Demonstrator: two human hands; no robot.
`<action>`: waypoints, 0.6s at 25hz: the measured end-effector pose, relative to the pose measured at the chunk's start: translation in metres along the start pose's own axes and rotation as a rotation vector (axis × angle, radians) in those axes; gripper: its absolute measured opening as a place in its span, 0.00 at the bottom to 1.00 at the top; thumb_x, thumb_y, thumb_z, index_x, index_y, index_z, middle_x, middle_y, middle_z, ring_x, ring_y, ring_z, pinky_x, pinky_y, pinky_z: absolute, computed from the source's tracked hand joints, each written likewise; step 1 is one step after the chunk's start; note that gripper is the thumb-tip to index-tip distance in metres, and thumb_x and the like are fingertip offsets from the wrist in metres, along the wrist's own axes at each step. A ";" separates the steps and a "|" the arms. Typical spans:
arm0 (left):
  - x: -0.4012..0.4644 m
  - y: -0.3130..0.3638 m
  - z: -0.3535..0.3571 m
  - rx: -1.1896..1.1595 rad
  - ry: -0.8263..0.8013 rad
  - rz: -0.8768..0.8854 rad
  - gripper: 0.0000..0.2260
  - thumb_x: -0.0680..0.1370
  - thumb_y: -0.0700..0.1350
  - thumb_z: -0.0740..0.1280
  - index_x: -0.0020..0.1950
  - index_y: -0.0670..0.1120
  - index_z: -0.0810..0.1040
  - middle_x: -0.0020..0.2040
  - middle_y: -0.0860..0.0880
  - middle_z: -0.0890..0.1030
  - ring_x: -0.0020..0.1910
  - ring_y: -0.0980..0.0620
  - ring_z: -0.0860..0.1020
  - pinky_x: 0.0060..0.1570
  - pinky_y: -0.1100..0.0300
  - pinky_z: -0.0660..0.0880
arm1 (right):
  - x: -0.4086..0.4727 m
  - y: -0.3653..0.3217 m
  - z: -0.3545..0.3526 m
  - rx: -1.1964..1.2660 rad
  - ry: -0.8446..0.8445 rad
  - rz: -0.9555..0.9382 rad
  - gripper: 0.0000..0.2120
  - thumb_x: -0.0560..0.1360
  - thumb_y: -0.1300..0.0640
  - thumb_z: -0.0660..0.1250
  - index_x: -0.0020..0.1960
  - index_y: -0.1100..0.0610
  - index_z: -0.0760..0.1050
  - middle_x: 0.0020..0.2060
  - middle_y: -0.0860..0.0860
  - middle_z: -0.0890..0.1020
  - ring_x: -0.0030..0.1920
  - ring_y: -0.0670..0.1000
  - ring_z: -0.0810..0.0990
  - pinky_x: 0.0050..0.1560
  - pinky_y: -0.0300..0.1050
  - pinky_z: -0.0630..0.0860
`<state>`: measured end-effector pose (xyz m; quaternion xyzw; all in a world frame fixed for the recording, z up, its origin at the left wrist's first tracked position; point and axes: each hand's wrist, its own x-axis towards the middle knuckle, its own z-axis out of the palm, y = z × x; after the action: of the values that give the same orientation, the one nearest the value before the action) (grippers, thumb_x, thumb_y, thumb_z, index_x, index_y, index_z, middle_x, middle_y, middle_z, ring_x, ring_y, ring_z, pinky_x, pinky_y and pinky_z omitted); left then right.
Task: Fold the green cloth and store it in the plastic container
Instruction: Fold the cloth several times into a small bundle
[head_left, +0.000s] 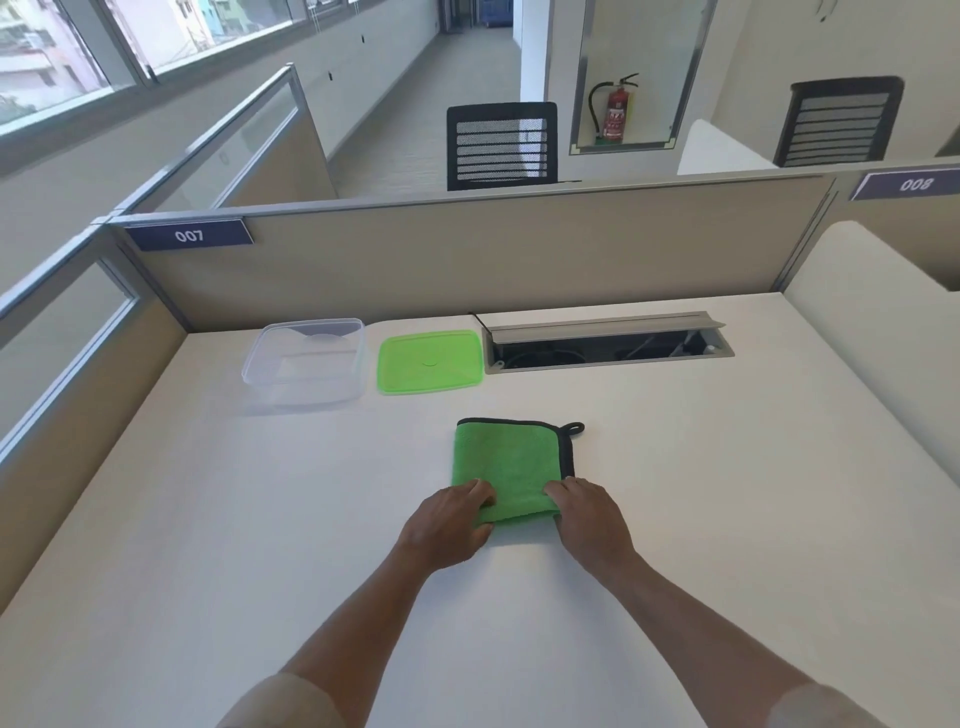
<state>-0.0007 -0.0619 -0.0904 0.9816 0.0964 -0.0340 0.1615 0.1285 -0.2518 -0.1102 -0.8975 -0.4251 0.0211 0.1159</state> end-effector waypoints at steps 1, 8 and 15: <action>-0.003 -0.009 0.003 -0.006 -0.022 0.045 0.20 0.74 0.51 0.66 0.65 0.49 0.69 0.64 0.48 0.77 0.63 0.47 0.75 0.59 0.55 0.74 | 0.003 0.001 -0.003 0.030 -0.021 0.025 0.19 0.66 0.68 0.63 0.55 0.55 0.78 0.43 0.51 0.81 0.45 0.57 0.79 0.43 0.48 0.74; -0.006 -0.038 0.003 -0.034 -0.045 0.064 0.28 0.71 0.44 0.67 0.71 0.52 0.67 0.72 0.51 0.70 0.72 0.49 0.67 0.69 0.55 0.67 | 0.012 0.007 -0.012 0.227 -0.058 0.119 0.13 0.71 0.58 0.65 0.55 0.51 0.74 0.44 0.51 0.82 0.46 0.56 0.78 0.42 0.48 0.73; 0.004 -0.046 0.005 -0.103 -0.008 -0.013 0.24 0.74 0.39 0.66 0.69 0.56 0.71 0.68 0.55 0.75 0.63 0.49 0.76 0.58 0.53 0.75 | 0.023 0.014 -0.008 0.422 -0.031 0.236 0.12 0.71 0.52 0.68 0.52 0.48 0.68 0.40 0.49 0.79 0.40 0.53 0.77 0.39 0.52 0.75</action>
<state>-0.0066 -0.0203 -0.1101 0.9712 0.1039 -0.0342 0.2119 0.1554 -0.2445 -0.1040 -0.8964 -0.3053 0.1364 0.2909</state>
